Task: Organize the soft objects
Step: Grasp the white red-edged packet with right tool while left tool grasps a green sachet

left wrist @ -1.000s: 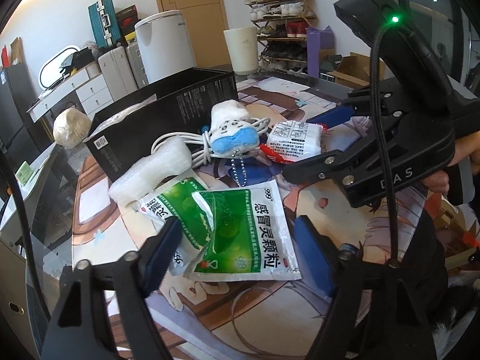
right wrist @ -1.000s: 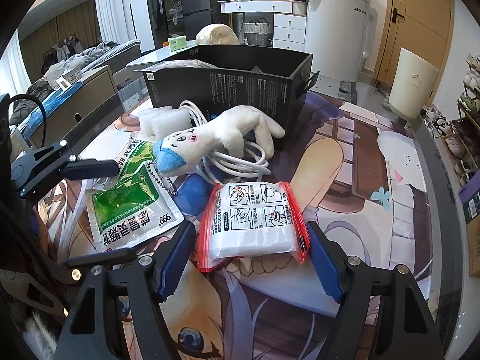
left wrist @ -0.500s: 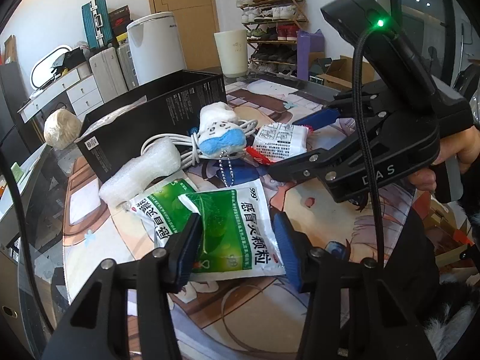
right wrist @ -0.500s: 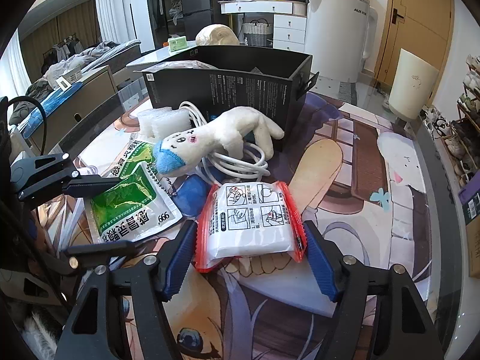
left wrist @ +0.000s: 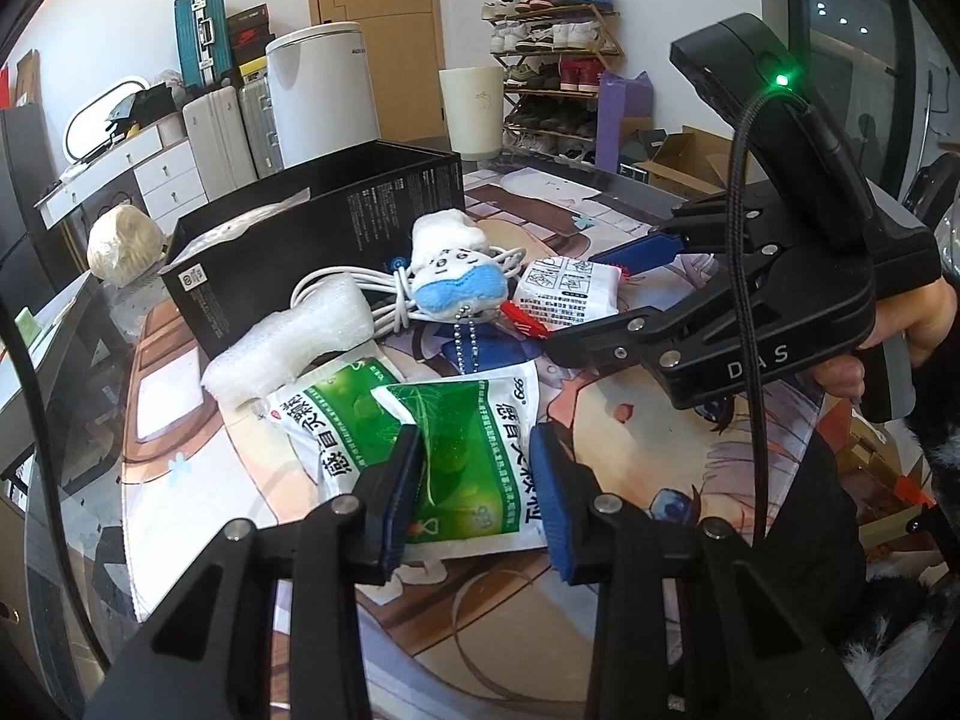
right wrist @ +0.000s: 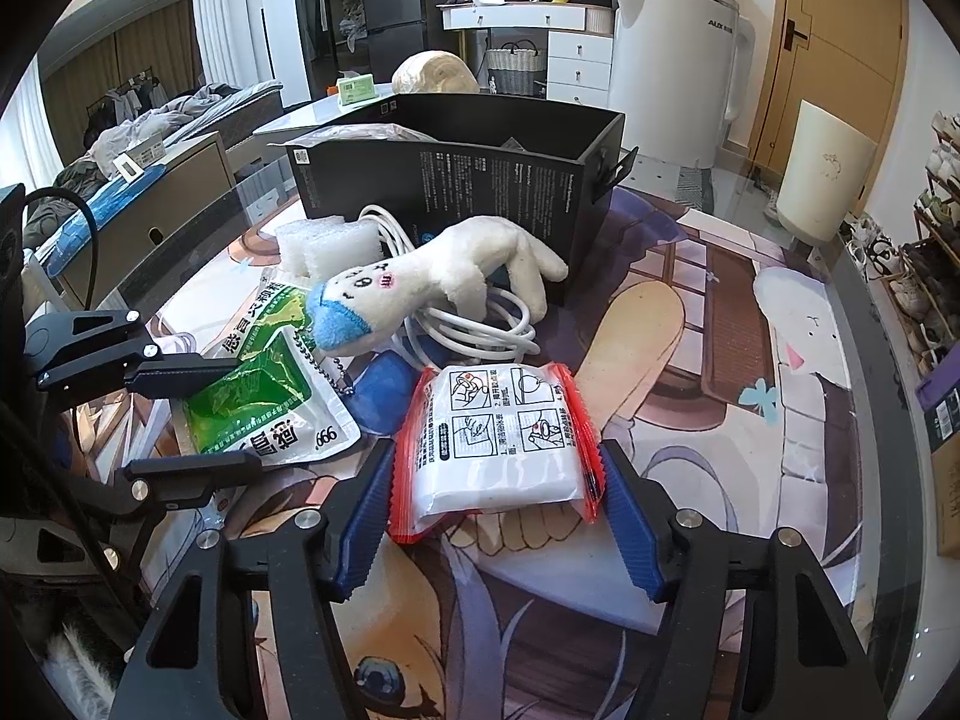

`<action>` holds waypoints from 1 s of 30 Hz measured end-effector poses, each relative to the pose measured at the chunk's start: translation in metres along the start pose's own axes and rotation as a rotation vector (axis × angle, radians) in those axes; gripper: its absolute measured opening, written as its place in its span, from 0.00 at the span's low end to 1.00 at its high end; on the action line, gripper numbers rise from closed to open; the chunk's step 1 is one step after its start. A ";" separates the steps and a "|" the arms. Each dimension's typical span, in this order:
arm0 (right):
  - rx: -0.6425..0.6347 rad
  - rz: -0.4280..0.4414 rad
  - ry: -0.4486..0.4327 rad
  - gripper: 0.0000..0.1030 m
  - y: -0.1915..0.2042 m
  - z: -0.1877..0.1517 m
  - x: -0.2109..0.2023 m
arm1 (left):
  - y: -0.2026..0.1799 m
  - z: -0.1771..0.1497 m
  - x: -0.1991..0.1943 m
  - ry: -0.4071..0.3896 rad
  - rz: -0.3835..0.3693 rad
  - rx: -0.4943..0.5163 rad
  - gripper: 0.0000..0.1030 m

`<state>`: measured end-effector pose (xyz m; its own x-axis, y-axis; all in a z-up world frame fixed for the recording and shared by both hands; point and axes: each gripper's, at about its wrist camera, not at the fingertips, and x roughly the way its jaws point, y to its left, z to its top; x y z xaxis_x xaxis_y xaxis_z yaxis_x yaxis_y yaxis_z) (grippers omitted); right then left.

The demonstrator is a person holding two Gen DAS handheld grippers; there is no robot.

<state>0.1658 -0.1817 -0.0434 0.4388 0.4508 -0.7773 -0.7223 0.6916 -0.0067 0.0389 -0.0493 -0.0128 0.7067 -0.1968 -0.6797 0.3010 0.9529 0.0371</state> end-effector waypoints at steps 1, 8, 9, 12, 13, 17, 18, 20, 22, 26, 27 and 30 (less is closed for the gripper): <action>-0.002 0.003 -0.002 0.61 0.000 0.000 -0.001 | 0.001 0.000 0.000 -0.001 -0.002 -0.004 0.33; -0.007 0.004 -0.008 0.54 0.001 -0.001 -0.003 | 0.010 0.000 -0.003 -0.007 -0.025 -0.044 0.19; -0.007 0.004 -0.008 0.54 0.001 -0.001 -0.003 | 0.009 0.000 -0.003 -0.007 -0.018 -0.038 0.19; -0.007 0.003 -0.008 0.54 0.000 -0.001 -0.003 | 0.008 -0.001 -0.002 -0.005 -0.015 -0.043 0.19; -0.007 0.004 -0.007 0.54 0.000 -0.001 -0.003 | 0.008 0.001 -0.003 -0.004 -0.015 -0.045 0.20; -0.008 0.004 -0.007 0.54 0.000 -0.001 -0.002 | 0.007 0.003 -0.005 -0.005 -0.031 -0.058 0.32; -0.008 0.004 -0.008 0.54 0.000 -0.001 -0.002 | 0.007 0.003 -0.006 -0.006 -0.036 -0.061 0.45; -0.008 0.004 -0.008 0.54 0.000 -0.001 -0.002 | 0.004 0.004 -0.008 -0.014 -0.033 -0.050 0.51; -0.008 0.004 -0.008 0.54 0.000 -0.001 -0.002 | -0.001 0.005 -0.006 0.000 -0.039 -0.031 0.52; -0.010 0.004 -0.008 0.54 0.000 -0.002 -0.003 | -0.007 0.005 0.005 0.044 0.004 -0.003 0.52; -0.011 0.005 -0.008 0.54 0.000 -0.002 -0.003 | -0.008 0.004 0.008 0.054 0.003 0.000 0.52; -0.010 0.006 -0.008 0.54 0.000 -0.002 -0.003 | -0.008 0.005 0.010 0.054 -0.001 -0.001 0.52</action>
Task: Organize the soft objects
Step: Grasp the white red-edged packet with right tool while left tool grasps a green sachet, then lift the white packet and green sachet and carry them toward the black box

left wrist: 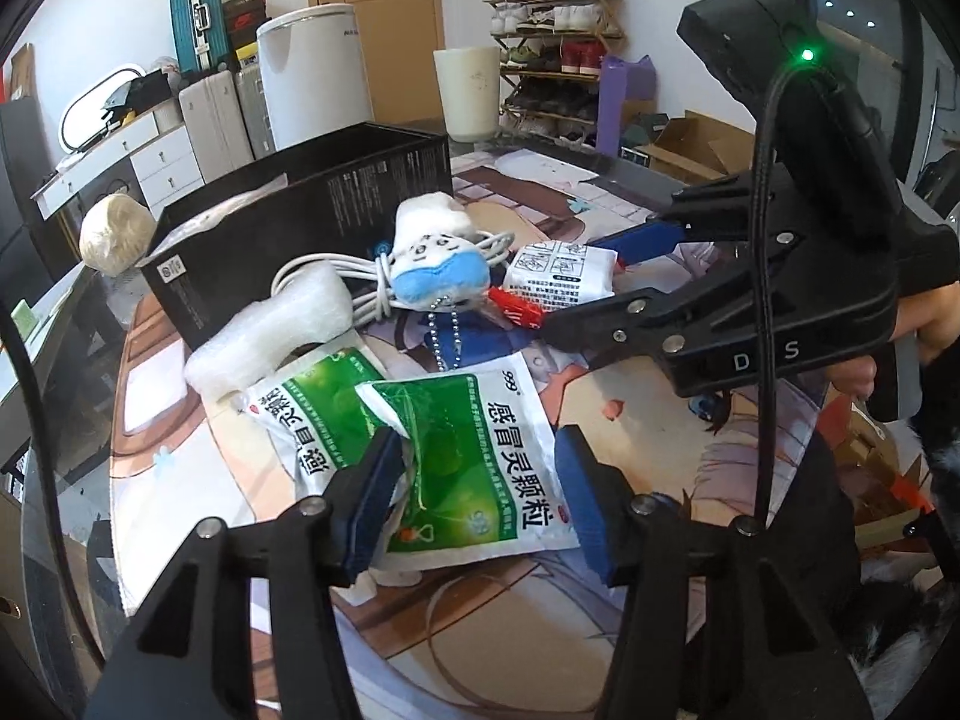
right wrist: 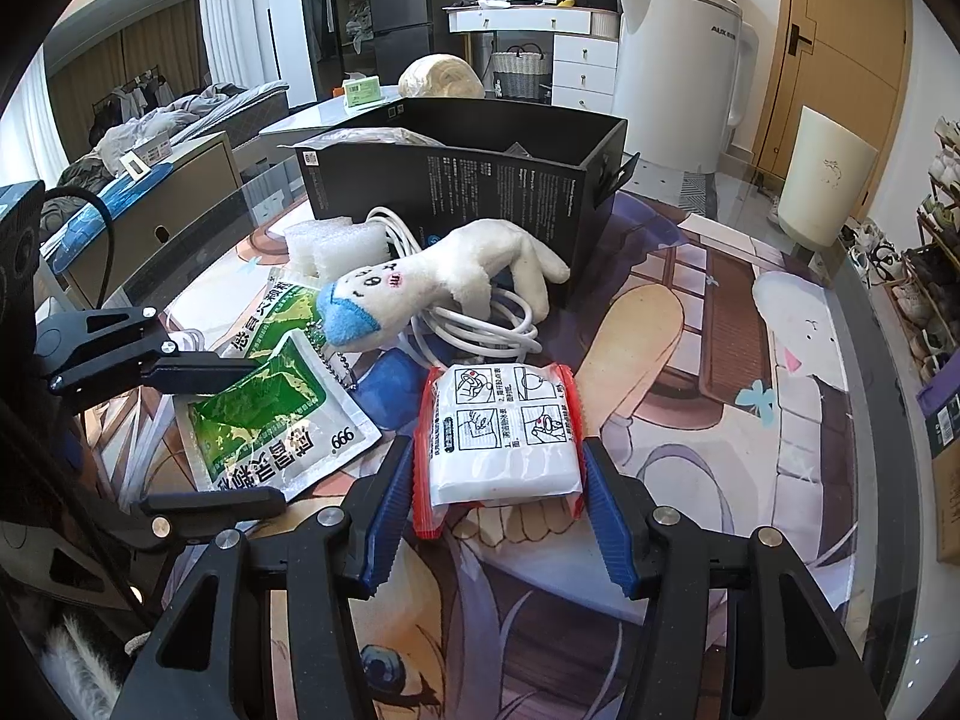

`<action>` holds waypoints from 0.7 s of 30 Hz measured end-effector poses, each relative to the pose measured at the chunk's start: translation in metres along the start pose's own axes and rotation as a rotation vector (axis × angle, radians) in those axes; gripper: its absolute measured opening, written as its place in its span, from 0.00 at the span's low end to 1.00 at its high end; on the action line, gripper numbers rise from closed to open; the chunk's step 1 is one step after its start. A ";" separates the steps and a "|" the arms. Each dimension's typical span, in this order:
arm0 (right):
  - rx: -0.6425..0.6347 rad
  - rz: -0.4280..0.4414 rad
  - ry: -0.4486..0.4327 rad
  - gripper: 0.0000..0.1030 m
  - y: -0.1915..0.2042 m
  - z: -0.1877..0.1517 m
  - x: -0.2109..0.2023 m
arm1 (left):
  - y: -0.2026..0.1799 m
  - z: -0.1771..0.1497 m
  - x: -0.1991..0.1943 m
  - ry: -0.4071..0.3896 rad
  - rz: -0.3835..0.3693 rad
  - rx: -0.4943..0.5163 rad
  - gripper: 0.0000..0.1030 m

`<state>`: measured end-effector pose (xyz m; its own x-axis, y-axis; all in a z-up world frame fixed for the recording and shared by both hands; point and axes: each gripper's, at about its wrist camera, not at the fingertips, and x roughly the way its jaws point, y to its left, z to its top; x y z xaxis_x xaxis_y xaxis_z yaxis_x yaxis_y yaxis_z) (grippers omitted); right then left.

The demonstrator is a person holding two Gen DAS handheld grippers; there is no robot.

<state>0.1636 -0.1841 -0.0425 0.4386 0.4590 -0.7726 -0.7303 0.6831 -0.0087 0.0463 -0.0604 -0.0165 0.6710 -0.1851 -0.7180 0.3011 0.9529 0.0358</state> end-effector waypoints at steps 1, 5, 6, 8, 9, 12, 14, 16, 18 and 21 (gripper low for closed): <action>0.000 0.000 0.000 0.54 0.000 0.000 0.000 | 0.000 0.001 0.000 0.002 -0.002 -0.002 0.53; 0.000 0.002 0.001 0.54 0.000 0.000 0.000 | 0.003 0.002 0.001 0.005 -0.026 -0.023 0.61; 0.001 0.003 0.001 0.54 -0.001 0.000 0.000 | 0.003 0.002 0.002 0.009 -0.033 -0.024 0.69; 0.000 0.002 0.001 0.54 0.000 -0.001 -0.001 | 0.000 0.001 0.002 0.007 -0.035 -0.014 0.78; -0.001 0.003 0.001 0.54 0.000 -0.001 -0.001 | -0.002 0.000 0.001 0.001 -0.034 -0.005 0.78; 0.000 0.003 0.001 0.54 0.000 -0.001 -0.001 | -0.004 -0.002 0.003 0.000 -0.046 0.001 0.67; -0.002 0.003 0.001 0.54 0.000 -0.001 -0.001 | -0.005 -0.001 0.001 -0.006 -0.043 0.004 0.54; -0.004 0.004 0.001 0.54 0.001 -0.002 -0.001 | -0.005 -0.001 0.000 -0.009 -0.047 0.014 0.51; -0.005 0.005 0.000 0.54 0.001 -0.002 -0.002 | -0.007 -0.001 -0.001 -0.018 -0.053 0.021 0.42; -0.006 0.003 -0.005 0.54 0.002 -0.003 -0.003 | -0.006 -0.001 -0.003 -0.027 -0.051 0.019 0.37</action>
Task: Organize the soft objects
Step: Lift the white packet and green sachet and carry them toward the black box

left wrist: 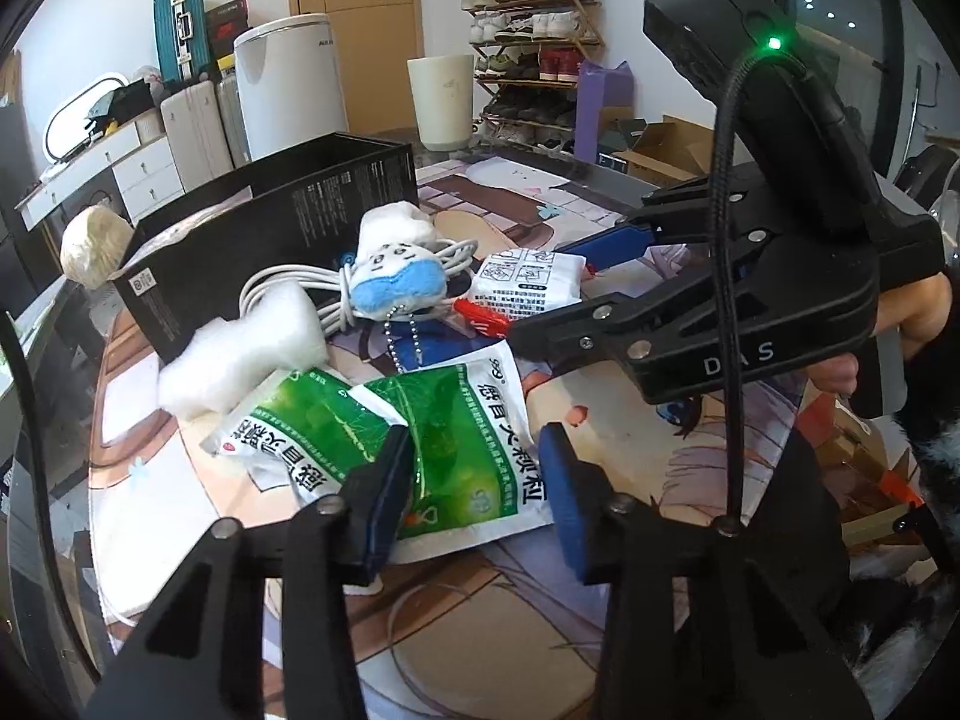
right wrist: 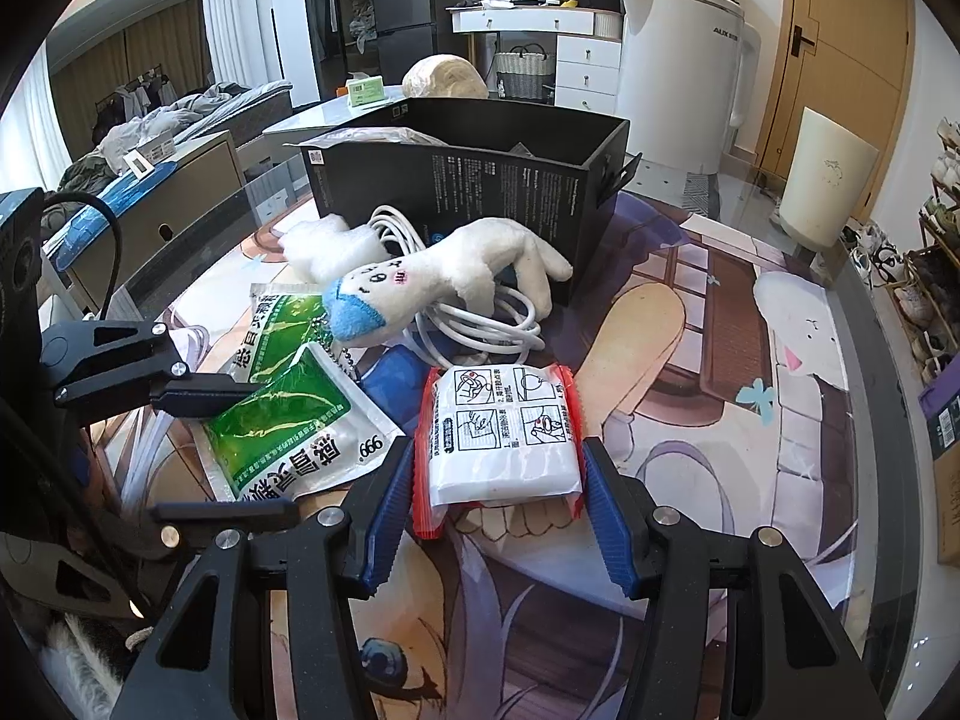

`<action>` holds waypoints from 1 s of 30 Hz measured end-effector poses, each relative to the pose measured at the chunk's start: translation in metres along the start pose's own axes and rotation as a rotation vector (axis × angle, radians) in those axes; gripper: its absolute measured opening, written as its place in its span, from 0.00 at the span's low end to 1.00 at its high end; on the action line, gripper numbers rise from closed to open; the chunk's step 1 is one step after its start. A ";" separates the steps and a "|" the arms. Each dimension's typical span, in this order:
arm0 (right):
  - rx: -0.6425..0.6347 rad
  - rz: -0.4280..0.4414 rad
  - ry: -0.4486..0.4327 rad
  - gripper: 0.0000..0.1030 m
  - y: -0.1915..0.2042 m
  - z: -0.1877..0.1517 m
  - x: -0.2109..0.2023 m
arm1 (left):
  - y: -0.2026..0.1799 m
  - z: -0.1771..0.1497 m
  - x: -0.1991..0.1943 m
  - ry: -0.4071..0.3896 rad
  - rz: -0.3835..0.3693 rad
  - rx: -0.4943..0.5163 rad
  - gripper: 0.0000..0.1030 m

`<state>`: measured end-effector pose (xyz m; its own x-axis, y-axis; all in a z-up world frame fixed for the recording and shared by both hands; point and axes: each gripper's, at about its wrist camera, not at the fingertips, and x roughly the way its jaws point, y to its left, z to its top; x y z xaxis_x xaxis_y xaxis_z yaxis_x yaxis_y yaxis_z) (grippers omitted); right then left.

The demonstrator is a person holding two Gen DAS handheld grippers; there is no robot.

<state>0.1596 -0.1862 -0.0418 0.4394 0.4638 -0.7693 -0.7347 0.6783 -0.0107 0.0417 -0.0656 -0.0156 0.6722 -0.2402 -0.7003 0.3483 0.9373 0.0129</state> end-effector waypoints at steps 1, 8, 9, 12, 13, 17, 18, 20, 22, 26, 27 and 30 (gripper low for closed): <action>-0.001 -0.001 -0.002 0.52 0.000 0.000 0.000 | 0.001 0.000 -0.001 0.000 -0.002 -0.001 0.35; -0.013 -0.015 -0.036 0.47 0.001 -0.003 -0.008 | 0.005 -0.001 -0.005 -0.012 -0.014 -0.017 0.29; -0.016 -0.018 -0.042 0.47 0.001 -0.004 -0.010 | 0.006 -0.001 -0.005 -0.014 -0.012 -0.019 0.29; -0.017 -0.017 -0.045 0.47 0.001 -0.004 -0.011 | 0.008 -0.001 -0.008 -0.020 -0.015 -0.026 0.28; -0.014 -0.017 -0.046 0.47 0.001 -0.004 -0.012 | 0.008 0.000 -0.008 -0.023 -0.016 -0.030 0.28; -0.008 -0.018 -0.055 0.47 -0.001 -0.005 -0.015 | 0.013 -0.001 -0.014 -0.040 -0.021 -0.042 0.28; -0.007 -0.017 -0.060 0.47 -0.001 -0.005 -0.016 | 0.014 -0.002 -0.017 -0.049 -0.021 -0.048 0.28; -0.005 -0.015 -0.071 0.47 0.000 -0.005 -0.020 | 0.018 -0.002 -0.023 -0.066 -0.028 -0.065 0.28; -0.004 -0.016 -0.083 0.47 0.000 -0.005 -0.024 | 0.020 -0.002 -0.028 -0.078 -0.021 -0.072 0.28; -0.004 -0.015 -0.108 0.47 0.002 -0.002 -0.031 | 0.029 -0.001 -0.042 -0.123 -0.017 -0.107 0.28; -0.004 -0.015 -0.114 0.47 0.002 -0.001 -0.032 | 0.032 0.000 -0.045 -0.133 -0.015 -0.117 0.28; -0.004 -0.012 -0.139 0.47 0.004 0.002 -0.039 | 0.037 0.002 -0.052 -0.161 -0.011 -0.135 0.29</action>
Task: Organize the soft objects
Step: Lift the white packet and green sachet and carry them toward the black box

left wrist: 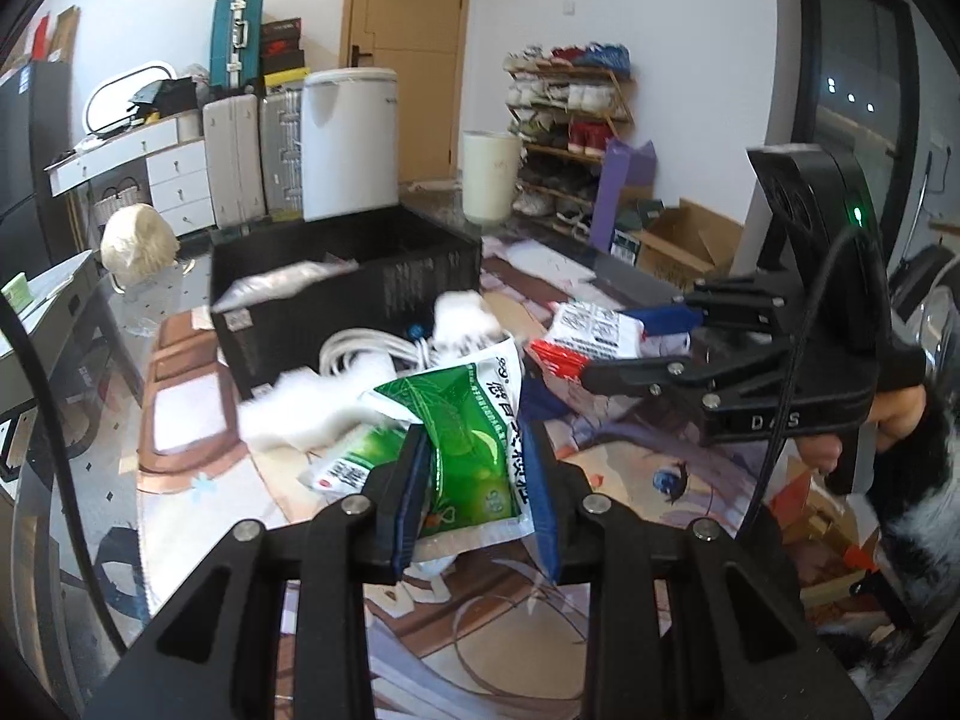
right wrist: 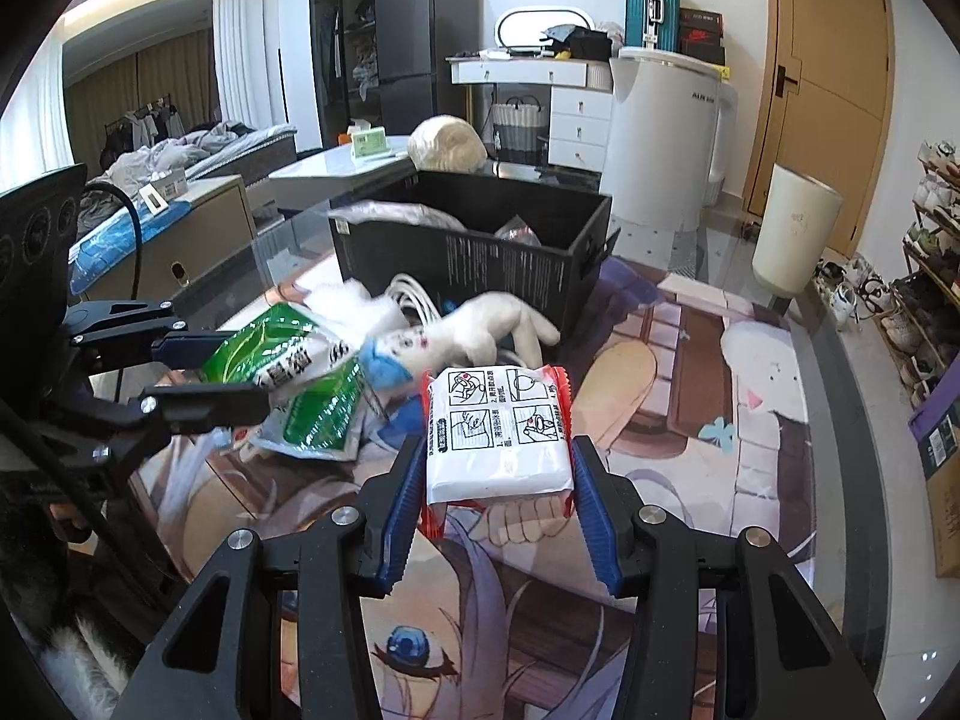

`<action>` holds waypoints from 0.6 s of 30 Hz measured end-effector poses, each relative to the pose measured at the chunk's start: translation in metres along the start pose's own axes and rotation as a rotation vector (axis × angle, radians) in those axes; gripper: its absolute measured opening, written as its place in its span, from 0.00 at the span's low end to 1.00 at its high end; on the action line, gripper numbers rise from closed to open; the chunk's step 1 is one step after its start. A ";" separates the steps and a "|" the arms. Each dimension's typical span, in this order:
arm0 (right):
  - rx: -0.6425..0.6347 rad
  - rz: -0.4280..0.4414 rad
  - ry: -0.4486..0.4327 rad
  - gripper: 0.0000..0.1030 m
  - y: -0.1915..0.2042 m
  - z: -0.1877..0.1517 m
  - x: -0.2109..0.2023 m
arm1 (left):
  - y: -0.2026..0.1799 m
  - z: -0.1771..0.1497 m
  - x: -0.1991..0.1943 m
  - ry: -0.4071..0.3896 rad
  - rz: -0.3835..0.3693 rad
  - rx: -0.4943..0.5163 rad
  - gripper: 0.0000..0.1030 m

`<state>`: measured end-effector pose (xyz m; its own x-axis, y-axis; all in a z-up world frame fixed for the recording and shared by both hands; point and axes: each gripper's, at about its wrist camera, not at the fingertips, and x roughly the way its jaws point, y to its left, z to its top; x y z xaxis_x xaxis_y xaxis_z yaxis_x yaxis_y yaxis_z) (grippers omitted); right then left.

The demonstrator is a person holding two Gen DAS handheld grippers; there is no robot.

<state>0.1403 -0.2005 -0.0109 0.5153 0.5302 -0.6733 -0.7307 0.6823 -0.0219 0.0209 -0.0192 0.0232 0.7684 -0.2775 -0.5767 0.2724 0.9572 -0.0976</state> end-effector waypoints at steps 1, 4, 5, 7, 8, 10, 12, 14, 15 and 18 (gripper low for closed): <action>0.000 0.001 -0.010 0.47 0.001 0.002 -0.003 | 0.002 0.002 -0.003 -0.011 0.004 -0.010 0.29; 0.001 0.000 -0.033 0.47 0.002 0.006 -0.009 | 0.008 0.006 -0.010 -0.040 0.011 -0.036 0.29; 0.002 0.000 -0.041 0.47 0.003 0.008 -0.010 | 0.010 0.008 -0.011 -0.048 0.015 -0.041 0.29; 0.007 0.002 -0.059 0.47 0.003 0.012 -0.014 | 0.014 0.012 -0.016 -0.066 0.032 -0.047 0.29; 0.009 0.004 -0.064 0.47 0.004 0.014 -0.015 | 0.016 0.014 -0.017 -0.073 0.036 -0.052 0.29; 0.010 0.004 -0.076 0.47 0.005 0.018 -0.016 | 0.019 0.018 -0.019 -0.090 0.045 -0.062 0.29; 0.012 0.006 -0.088 0.46 0.005 0.023 -0.017 | 0.021 0.021 -0.021 -0.104 0.058 -0.064 0.29; 0.013 0.008 -0.096 0.47 0.004 0.028 -0.016 | 0.024 0.025 -0.024 -0.129 0.068 -0.067 0.29; 0.012 0.007 -0.103 0.47 0.005 0.032 -0.017 | 0.026 0.027 -0.024 -0.136 0.072 -0.071 0.29; 0.010 0.003 -0.119 0.46 0.003 0.042 -0.017 | 0.029 0.034 -0.023 -0.146 0.094 -0.078 0.29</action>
<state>0.1479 -0.1858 0.0315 0.5629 0.5883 -0.5806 -0.7284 0.6850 -0.0122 0.0307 0.0120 0.0611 0.8659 -0.1898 -0.4628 0.1539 0.9814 -0.1145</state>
